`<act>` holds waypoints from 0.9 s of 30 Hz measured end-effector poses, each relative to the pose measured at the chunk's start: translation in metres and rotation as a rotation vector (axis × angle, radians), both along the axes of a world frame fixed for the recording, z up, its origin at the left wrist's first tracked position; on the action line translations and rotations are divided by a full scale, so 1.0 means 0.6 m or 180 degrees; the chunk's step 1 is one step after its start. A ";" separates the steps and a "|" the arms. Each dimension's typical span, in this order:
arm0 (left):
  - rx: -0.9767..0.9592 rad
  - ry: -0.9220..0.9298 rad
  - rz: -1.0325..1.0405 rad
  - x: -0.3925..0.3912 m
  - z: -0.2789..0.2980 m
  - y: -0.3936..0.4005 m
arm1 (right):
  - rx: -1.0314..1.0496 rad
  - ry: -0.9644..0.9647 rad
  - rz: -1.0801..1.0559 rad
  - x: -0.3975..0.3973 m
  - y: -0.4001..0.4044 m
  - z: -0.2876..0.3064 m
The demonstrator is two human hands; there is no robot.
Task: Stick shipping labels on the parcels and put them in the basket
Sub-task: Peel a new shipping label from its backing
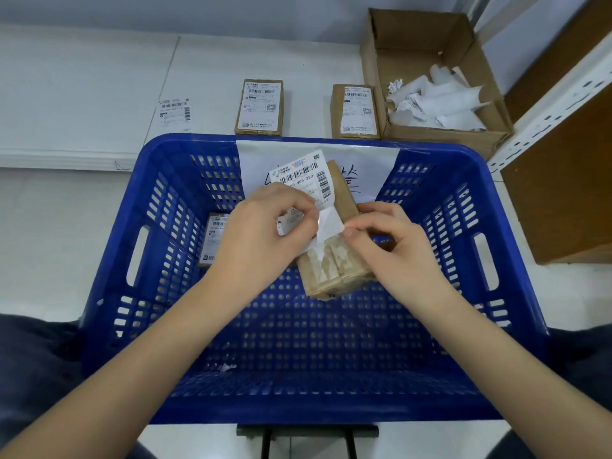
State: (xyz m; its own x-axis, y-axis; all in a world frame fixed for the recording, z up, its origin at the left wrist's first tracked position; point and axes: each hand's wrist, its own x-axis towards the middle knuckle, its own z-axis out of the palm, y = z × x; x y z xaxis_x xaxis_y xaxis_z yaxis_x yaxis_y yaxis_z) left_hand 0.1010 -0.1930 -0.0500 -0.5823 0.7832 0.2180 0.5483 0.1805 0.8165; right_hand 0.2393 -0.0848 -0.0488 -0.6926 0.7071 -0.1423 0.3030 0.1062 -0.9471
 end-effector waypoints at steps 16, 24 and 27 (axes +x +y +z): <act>0.0172 0.0531 -0.0507 0.017 -0.005 -0.004 | -0.0283 -0.0088 -0.0100 0.000 0.003 0.002; 0.0068 -0.0139 -0.0304 0.019 0.003 -0.004 | -0.0191 -0.0141 0.0050 0.002 0.005 -0.004; 0.0044 -0.0125 -0.0336 0.020 0.004 -0.004 | -0.0183 -0.0074 0.0034 0.001 0.001 -0.002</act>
State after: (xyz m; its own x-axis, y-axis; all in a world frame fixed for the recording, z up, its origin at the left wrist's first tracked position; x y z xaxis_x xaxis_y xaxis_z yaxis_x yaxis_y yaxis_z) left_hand 0.1131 -0.1956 -0.0477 -0.5051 0.8377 0.2077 0.5312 0.1121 0.8398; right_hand 0.2398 -0.0840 -0.0499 -0.6962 0.6898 -0.1987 0.3242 0.0552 -0.9444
